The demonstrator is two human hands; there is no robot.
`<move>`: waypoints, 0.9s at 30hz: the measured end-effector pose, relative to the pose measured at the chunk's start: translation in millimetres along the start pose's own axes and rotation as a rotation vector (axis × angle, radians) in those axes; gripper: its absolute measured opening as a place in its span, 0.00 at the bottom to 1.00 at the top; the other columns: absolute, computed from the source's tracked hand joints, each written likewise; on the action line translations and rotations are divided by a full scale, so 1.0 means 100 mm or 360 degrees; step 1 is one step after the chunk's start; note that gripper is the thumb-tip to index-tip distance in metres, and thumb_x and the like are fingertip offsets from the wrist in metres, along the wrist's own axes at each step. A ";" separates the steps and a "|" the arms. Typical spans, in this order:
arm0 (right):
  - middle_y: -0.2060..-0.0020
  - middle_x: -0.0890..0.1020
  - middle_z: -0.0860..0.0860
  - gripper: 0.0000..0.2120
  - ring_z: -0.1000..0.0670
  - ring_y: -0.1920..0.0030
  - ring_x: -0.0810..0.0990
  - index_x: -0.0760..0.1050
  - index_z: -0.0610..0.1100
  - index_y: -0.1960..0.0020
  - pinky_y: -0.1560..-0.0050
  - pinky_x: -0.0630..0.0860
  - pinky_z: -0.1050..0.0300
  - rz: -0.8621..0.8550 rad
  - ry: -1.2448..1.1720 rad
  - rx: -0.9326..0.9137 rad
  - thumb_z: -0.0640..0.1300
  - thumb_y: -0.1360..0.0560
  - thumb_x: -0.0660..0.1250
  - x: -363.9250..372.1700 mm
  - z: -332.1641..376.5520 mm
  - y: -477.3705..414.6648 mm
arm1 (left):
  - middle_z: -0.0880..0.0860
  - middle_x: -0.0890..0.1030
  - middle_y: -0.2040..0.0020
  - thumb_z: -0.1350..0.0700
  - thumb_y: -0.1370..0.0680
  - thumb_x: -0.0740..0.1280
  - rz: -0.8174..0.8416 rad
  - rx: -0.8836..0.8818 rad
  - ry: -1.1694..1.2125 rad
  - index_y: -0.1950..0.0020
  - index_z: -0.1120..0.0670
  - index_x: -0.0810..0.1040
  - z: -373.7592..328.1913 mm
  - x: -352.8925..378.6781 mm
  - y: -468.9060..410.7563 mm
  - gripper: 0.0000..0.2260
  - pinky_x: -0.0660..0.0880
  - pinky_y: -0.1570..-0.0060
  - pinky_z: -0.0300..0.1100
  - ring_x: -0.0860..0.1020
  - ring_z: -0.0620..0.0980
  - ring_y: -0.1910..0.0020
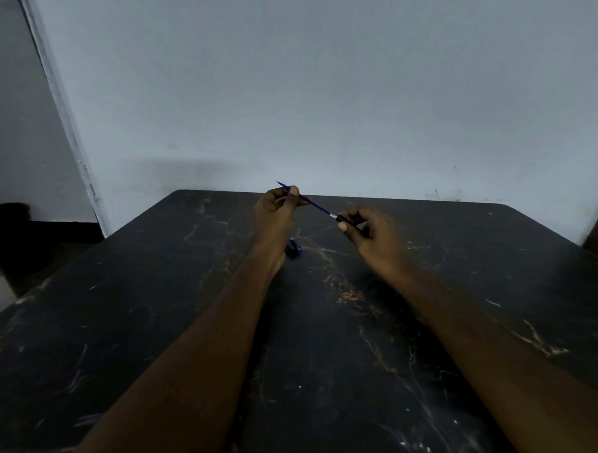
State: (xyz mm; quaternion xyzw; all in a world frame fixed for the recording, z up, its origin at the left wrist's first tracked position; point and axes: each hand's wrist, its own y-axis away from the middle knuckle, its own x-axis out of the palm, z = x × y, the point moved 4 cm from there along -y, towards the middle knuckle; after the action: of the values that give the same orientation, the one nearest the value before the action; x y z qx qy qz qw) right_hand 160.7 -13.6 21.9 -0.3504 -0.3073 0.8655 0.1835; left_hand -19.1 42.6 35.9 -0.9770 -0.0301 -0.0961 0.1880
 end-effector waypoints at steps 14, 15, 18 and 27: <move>0.63 0.76 0.61 0.05 0.69 0.60 0.74 0.77 0.46 0.55 0.64 0.66 0.76 -0.0120 -0.0064 0.0015 0.45 0.27 0.73 -0.01 0.05 0.02 | 0.52 0.84 0.58 0.54 0.20 0.66 0.0391 0.0045 -0.0078 0.50 0.62 0.84 -0.02 0.16 0.11 0.12 0.70 0.71 0.27 0.77 0.33 0.71; 0.64 0.76 0.61 0.05 0.68 0.60 0.74 0.77 0.47 0.56 0.64 0.66 0.76 -0.0125 -0.0062 0.0009 0.45 0.27 0.73 -0.01 0.05 0.02 | 0.54 0.84 0.56 0.54 0.20 0.66 0.0413 0.0056 -0.0101 0.49 0.64 0.83 -0.01 0.16 0.12 0.13 0.70 0.70 0.27 0.76 0.33 0.71; 0.64 0.77 0.60 0.06 0.65 0.61 0.75 0.76 0.50 0.56 0.65 0.67 0.73 -0.0117 -0.0072 0.0023 0.46 0.28 0.74 0.01 0.04 0.02 | 0.53 0.84 0.54 0.55 0.20 0.66 0.0461 0.0079 -0.0156 0.48 0.63 0.84 0.01 0.17 0.13 0.12 0.71 0.68 0.28 0.76 0.33 0.69; 0.71 0.75 0.59 0.10 0.62 0.67 0.74 0.73 0.56 0.63 0.68 0.64 0.60 -0.0154 -0.0057 0.0043 0.49 0.25 0.71 0.05 0.02 0.05 | 0.58 0.85 0.54 0.54 0.20 0.66 0.0508 0.0095 -0.0276 0.50 0.61 0.84 0.07 0.19 0.12 0.12 0.71 0.61 0.29 0.78 0.40 0.60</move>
State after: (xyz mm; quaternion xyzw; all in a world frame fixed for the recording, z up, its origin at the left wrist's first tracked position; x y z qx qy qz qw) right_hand 155.3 -15.8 16.9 -0.3171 -0.3154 0.8658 0.2243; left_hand 2.3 34.1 29.0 -0.9680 0.1063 0.0203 0.2266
